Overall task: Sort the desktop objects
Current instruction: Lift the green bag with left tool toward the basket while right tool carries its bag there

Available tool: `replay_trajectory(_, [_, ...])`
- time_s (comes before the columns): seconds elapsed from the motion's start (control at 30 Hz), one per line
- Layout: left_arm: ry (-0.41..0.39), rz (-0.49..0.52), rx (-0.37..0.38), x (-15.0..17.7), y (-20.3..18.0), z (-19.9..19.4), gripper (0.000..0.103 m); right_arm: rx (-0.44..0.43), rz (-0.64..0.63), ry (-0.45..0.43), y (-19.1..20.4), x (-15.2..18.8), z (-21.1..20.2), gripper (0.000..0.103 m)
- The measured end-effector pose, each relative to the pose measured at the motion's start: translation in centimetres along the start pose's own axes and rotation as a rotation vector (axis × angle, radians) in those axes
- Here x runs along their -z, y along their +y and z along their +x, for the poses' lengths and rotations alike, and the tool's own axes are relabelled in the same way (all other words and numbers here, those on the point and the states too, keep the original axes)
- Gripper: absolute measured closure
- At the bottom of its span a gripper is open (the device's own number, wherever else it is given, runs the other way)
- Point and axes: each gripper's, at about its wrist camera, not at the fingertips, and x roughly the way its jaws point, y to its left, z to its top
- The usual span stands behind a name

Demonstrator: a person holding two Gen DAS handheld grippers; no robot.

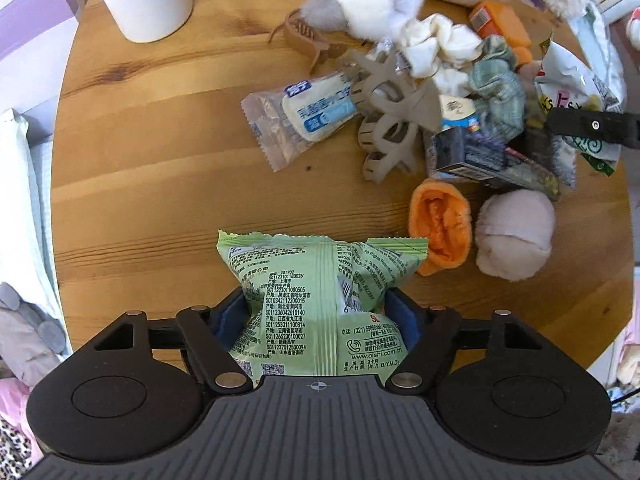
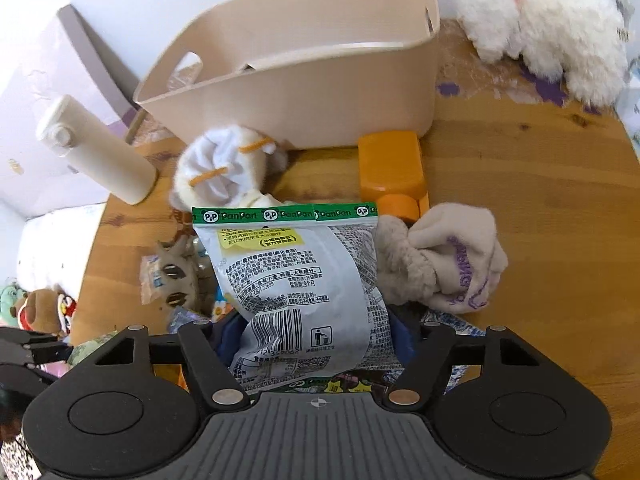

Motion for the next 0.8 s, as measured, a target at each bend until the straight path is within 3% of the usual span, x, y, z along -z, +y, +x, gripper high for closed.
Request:
replay_trajectory(0.37, [-0.160,0.034,0.021,-1.8,-0.7,-5.7,0.029,-0.022,-0.052,-0.095,-0.3,-1.8,-5.1,0.035])
replay_trajectory(0.5, [-0.264,0.102,-0.014,-3.8,-2.0,-7.9,0.029,-0.016,-0.064,-0.131,-0.4,-3.0,-6.4,0.034])
replay_trajectory(0.8, [-0.395,0.168,-0.040,-9.6,-3.6,-12.0,0.029,-0.005,-0.072,-0.216,-0.8,-6.4,-8.6,0.034])
